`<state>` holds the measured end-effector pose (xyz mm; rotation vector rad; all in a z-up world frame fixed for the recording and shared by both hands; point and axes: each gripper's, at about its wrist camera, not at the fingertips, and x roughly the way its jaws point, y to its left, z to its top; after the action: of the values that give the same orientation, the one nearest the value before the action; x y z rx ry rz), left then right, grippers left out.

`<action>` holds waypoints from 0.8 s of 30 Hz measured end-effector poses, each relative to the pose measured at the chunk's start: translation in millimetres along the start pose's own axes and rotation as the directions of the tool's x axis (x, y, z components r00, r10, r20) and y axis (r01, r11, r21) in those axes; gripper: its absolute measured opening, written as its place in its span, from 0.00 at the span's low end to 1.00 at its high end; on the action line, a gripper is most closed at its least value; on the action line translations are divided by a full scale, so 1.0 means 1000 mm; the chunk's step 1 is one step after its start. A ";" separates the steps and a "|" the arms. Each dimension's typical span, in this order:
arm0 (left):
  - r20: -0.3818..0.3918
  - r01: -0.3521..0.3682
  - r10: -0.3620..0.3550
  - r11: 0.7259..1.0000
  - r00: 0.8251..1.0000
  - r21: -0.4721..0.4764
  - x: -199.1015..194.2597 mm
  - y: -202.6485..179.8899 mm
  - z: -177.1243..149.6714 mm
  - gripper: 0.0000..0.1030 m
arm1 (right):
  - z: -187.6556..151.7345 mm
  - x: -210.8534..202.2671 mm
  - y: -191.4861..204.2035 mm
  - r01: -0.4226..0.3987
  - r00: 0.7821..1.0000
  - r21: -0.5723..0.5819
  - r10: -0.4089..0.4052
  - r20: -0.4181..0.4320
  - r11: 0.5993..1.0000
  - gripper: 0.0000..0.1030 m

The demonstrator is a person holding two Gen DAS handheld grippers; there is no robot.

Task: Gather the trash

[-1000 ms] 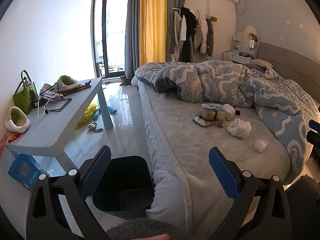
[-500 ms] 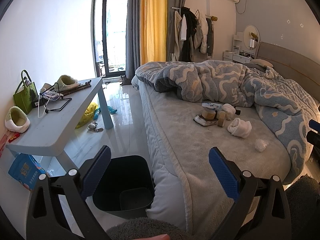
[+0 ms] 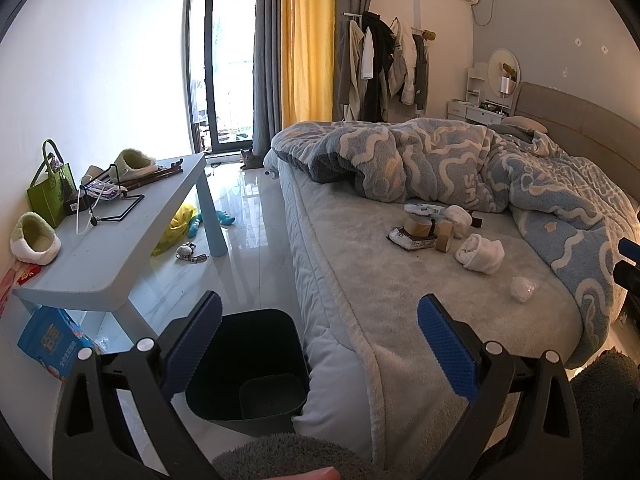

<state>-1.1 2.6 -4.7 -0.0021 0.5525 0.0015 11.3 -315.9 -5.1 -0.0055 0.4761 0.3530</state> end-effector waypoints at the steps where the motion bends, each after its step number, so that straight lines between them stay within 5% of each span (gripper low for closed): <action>1: 0.000 0.000 0.000 1.000 1.000 -0.001 0.000 0.000 0.000 0.97 | 0.000 0.000 0.000 0.000 1.000 -0.001 0.000 0.000 1.000 0.97; 13: -0.051 0.009 -0.011 0.999 0.999 -0.035 0.006 0.012 -0.003 0.96 | 0.007 -0.004 -0.001 0.050 0.999 -0.009 -0.050 0.007 0.999 0.97; 24: -0.076 0.032 -0.031 0.999 0.997 0.009 0.011 0.013 0.013 0.96 | 0.019 0.038 -0.012 0.041 0.994 -0.003 -0.041 -0.103 0.999 0.97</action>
<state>15.6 16.0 0.5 -0.0014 0.6280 -0.0322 55.5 -313.0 -6.3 -0.0342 0.5774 0.3134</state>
